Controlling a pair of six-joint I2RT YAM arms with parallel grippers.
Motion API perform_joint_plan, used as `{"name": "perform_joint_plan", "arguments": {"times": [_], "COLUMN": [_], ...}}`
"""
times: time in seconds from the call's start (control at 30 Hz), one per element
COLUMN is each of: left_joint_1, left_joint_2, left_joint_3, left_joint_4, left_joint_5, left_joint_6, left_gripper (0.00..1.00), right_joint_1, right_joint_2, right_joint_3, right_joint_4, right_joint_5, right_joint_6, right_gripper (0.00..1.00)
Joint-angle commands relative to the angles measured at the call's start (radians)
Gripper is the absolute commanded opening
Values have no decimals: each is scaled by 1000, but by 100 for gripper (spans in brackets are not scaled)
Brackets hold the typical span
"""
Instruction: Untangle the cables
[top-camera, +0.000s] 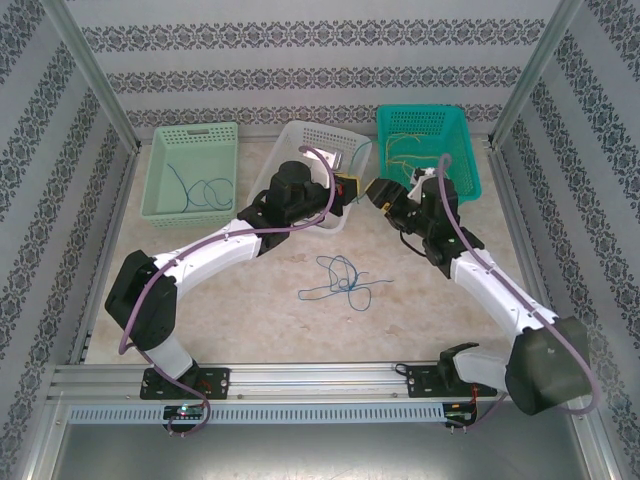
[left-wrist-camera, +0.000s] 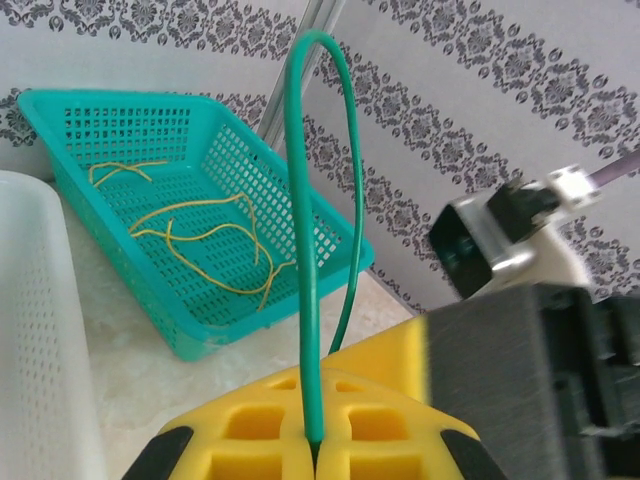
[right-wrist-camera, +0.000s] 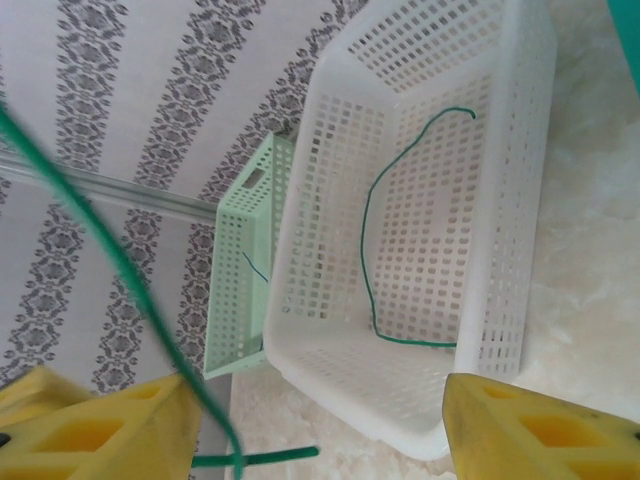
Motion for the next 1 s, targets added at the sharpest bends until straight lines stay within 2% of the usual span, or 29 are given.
{"name": "perform_joint_plan", "arguments": {"times": [0.0,0.13,0.2,0.27,0.3,0.4,0.57,0.7,0.83,0.97], "left_joint_1": [-15,-15,-15,-15,-15,-5,52,83,115,151], "left_joint_2": [-15,-14,-14,-21,-29,-61,-104,-73,-3,20], "left_joint_3": [-18,-40,-44,-50,-49,-28,22,131,267,334], "left_joint_4": [95,115,115,108,94,-17,-226,-516,-857,-1031], "left_joint_5": [21,26,27,24,21,15,104,233,241,204], "left_joint_6": [-59,-87,-89,-83,-68,9,125,319,536,667], "left_gripper": [0,0,0,0,0,0,0,0,0,0], "right_joint_1": [14,18,17,18,17,16,24,39,77,98], "right_joint_2": [33,58,70,78,79,72,92,126,163,189], "right_joint_3": [36,44,47,58,74,155,329,446,454,387], "right_joint_4": [82,103,109,98,65,-159,-586,-802,-835,-724], "right_joint_5": [27,38,41,40,39,83,245,468,761,973], "right_joint_6": [11,9,4,-23,-65,-262,-712,-1026,-1356,-1600], "right_gripper": [65,65,58,42,30,0,0,0,0,0]}}
